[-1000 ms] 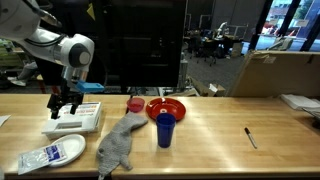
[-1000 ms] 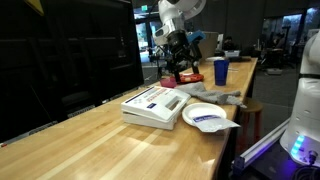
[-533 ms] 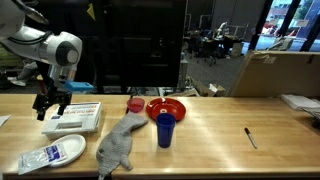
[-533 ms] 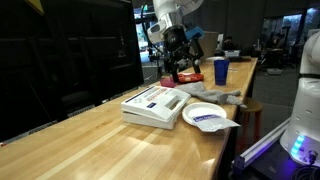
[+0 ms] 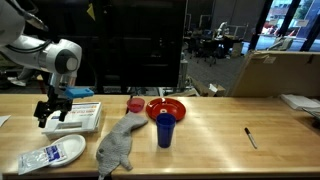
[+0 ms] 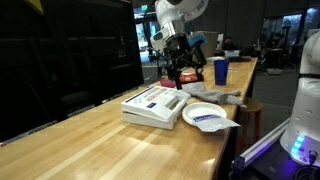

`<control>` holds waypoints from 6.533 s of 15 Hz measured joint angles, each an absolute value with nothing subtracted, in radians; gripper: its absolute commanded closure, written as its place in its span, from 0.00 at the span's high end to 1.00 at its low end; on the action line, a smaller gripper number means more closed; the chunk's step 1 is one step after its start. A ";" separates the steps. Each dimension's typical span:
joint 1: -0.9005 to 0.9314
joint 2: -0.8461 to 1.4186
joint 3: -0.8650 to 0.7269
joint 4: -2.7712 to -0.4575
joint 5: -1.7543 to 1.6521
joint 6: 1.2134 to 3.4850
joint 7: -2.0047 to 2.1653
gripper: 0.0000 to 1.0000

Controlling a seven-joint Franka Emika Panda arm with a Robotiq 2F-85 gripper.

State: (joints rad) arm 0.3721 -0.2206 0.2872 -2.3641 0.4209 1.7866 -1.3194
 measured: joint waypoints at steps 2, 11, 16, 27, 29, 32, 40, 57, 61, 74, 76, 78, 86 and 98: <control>0.372 -0.221 0.287 -2.368 0.421 1.789 -1.319 1.00; 0.375 -0.225 0.289 -2.367 0.421 1.789 -1.320 1.00; 0.402 -0.231 0.301 -2.352 0.420 1.782 -1.320 1.00; 0.422 -0.285 0.337 -2.390 0.353 1.840 -1.309 1.00; 0.429 -0.290 0.338 -2.411 0.353 1.872 -1.307 1.00; 0.437 -0.294 0.338 -2.451 0.353 1.945 -1.306 1.00; 0.453 -0.294 0.338 -2.534 0.354 2.079 -1.306 1.00; 0.499 -0.295 0.343 -2.604 0.303 2.240 -1.250 1.00; 0.514 -0.295 0.343 -2.604 0.303 2.240 -1.248 1.00; 0.491 -0.274 0.318 -2.561 0.184 2.232 -1.251 1.00; 0.492 -0.266 0.318 -2.547 0.184 2.217 -1.252 1.00; 0.492 -0.264 0.318 -2.540 0.184 2.212 -1.252 1.00; 0.492 -0.263 0.315 -2.552 0.190 2.215 -1.252 1.00; 0.493 -0.229 0.318 -2.579 0.188 2.249 -1.272 0.74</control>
